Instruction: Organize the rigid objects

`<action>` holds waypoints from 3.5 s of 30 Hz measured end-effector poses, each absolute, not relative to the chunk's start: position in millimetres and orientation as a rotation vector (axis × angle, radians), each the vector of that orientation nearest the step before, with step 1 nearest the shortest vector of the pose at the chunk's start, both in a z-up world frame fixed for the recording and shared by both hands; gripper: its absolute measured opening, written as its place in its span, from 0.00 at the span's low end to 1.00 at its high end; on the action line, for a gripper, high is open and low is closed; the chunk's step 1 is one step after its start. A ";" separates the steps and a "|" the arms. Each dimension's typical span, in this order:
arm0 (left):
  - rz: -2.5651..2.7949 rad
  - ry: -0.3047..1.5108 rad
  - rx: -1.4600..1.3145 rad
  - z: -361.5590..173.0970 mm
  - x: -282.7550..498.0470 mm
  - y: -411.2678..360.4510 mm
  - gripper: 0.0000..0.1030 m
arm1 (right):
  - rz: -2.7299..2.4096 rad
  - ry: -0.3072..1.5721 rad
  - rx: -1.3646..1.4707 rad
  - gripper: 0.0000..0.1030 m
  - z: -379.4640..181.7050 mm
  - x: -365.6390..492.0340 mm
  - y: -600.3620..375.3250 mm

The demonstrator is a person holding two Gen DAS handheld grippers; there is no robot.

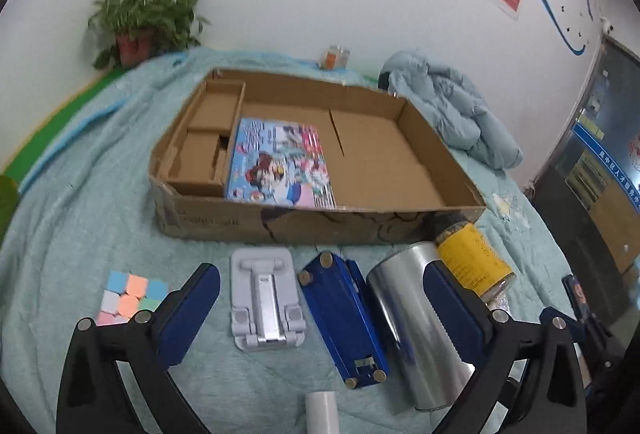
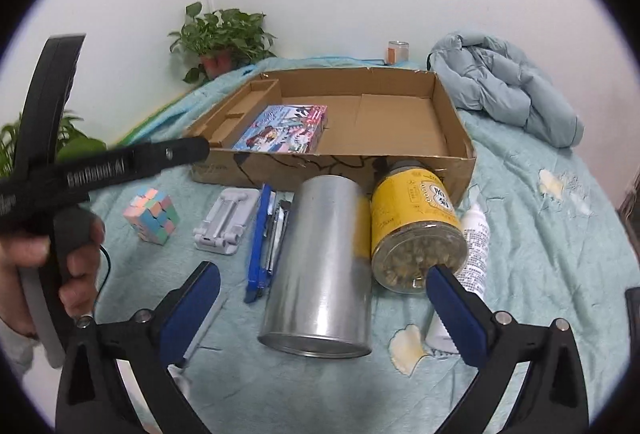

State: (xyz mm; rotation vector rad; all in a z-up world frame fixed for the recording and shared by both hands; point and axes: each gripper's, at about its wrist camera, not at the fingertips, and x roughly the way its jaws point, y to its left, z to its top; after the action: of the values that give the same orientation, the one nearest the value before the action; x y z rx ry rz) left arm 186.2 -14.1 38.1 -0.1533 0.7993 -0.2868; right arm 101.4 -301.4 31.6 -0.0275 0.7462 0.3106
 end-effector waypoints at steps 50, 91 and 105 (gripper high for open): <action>-0.673 1.131 -0.380 -29.6 98.4 -69.3 0.96 | 0.670 1.150 0.280 0.81 -11.6 78.6 -353.4; -0.661 1.062 -0.348 -3.7 98.1 -53.0 0.76 | 0.625 1.040 0.201 0.85 -10.2 99.4 -288.8; -0.683 0.781 -0.245 143.1 129.8 -39.4 0.76 | 0.639 0.749 0.129 0.85 108.9 134.1 -274.2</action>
State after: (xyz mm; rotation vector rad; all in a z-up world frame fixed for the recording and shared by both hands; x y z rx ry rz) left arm 129.8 -39.4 143.1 -0.2447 0.7807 -0.6825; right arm 134.1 -274.2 108.9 0.1293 0.7487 0.6390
